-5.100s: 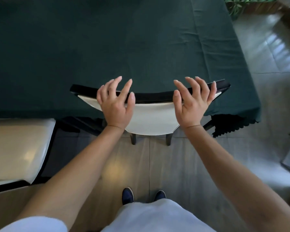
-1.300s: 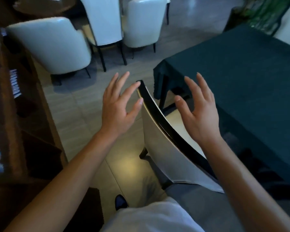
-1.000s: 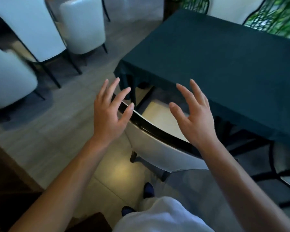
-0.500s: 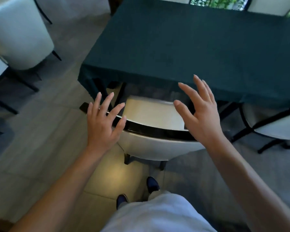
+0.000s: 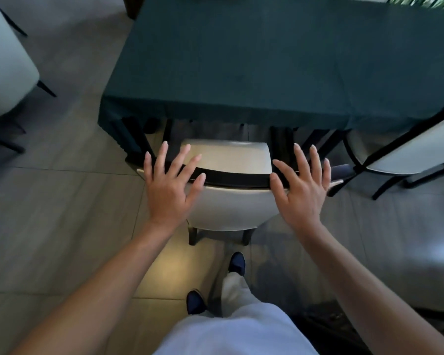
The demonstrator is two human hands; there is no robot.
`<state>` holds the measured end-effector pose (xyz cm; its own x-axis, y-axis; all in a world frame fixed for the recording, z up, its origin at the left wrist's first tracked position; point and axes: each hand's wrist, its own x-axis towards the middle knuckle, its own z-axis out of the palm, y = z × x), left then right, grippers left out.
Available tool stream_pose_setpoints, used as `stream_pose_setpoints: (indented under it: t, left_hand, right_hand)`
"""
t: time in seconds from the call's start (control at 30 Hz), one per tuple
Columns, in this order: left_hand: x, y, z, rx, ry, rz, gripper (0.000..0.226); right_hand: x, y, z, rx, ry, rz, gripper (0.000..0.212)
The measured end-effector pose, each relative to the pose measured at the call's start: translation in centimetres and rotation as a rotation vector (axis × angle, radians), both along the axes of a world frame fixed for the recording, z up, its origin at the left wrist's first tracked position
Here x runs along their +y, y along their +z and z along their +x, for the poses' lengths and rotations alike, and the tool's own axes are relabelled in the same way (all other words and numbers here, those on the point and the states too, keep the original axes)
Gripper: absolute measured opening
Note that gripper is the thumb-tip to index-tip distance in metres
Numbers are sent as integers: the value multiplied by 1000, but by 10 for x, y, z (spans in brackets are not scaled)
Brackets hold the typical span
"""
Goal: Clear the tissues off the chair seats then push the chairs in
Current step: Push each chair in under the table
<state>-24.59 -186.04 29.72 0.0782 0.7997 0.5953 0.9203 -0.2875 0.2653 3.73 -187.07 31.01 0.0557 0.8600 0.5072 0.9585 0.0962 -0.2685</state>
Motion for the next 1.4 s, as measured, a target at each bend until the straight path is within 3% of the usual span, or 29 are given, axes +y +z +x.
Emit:
stream_pose_setpoints:
  t: [0.43,0.83,1.17,1.4]
  left_hand:
    - [20,-22,7,-40,41,186,37]
    - [89,-18,-8,-119,107,286,46]
    - [64,-32,11,-89,62,232,42]
    - [102,-27,-24,-98,39,261,39]
  right_hand:
    - [11,-22,-3,40,-81,209,39]
    - [72,-18,-24,41,-58,396,38]
    - [58,-31,-13,42,-153,333,35]
    - [76,-28,-45,76,-142,330,26]
